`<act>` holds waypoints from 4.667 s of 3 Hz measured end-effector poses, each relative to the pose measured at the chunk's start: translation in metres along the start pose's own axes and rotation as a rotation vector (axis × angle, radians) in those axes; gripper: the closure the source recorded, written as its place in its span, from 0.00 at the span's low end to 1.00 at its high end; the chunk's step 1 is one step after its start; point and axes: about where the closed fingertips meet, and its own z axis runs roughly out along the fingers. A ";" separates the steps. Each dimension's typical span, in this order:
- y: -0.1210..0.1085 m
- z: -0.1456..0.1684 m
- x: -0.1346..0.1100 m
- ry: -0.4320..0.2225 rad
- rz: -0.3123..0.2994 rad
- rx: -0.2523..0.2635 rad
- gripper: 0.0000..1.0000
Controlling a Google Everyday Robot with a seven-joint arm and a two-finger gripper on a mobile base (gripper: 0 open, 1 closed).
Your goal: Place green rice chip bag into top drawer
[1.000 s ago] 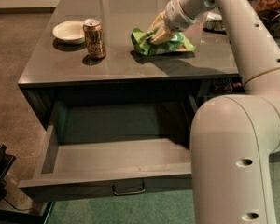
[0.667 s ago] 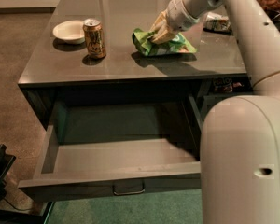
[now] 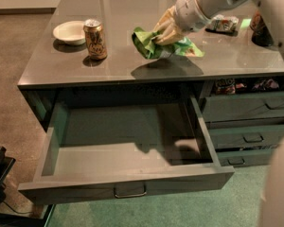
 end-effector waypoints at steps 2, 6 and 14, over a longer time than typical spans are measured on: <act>0.057 -0.040 -0.034 -0.023 -0.024 0.059 1.00; 0.166 -0.056 -0.100 -0.036 0.071 -0.021 1.00; 0.249 0.207 0.005 0.064 0.090 -0.034 0.58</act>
Offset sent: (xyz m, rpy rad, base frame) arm -0.0488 0.0009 0.0356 0.0487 -0.0888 0.0136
